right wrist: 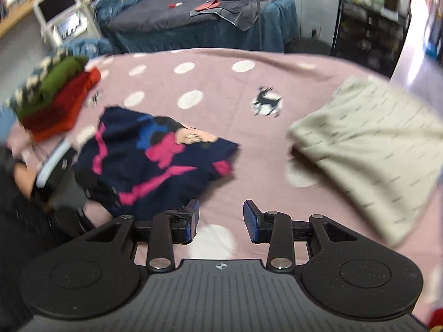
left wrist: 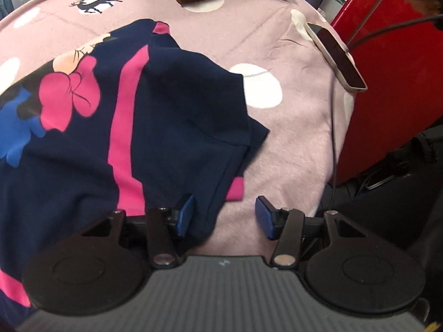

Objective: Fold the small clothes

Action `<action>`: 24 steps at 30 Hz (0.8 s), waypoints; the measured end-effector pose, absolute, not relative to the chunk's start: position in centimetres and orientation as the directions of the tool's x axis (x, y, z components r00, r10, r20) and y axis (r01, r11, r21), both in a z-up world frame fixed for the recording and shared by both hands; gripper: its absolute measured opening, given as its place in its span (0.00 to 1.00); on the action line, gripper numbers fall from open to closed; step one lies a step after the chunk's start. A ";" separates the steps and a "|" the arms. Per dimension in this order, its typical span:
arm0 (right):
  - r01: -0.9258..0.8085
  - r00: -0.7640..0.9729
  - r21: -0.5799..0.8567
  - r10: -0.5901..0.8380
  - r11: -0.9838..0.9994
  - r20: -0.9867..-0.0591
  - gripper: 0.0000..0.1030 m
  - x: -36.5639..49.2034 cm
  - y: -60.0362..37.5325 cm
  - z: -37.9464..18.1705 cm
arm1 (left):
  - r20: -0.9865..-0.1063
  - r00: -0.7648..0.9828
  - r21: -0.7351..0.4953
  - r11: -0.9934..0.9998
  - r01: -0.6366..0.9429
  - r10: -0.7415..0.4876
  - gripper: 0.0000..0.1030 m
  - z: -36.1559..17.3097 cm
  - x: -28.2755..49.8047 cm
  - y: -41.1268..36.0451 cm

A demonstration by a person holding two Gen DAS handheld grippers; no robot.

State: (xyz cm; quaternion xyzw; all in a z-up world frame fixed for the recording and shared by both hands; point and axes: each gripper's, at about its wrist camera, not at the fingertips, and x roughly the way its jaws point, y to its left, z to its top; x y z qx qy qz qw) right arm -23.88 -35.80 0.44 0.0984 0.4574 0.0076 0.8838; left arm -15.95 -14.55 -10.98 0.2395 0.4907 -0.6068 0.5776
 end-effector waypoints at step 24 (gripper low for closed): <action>0.263 0.588 0.395 0.178 0.880 -0.789 0.65 -18.7 -38.5 -6.6 | -0.941 0.207 0.153 0.208 0.966 -0.269 0.70 -8.9 -23.8 -24.7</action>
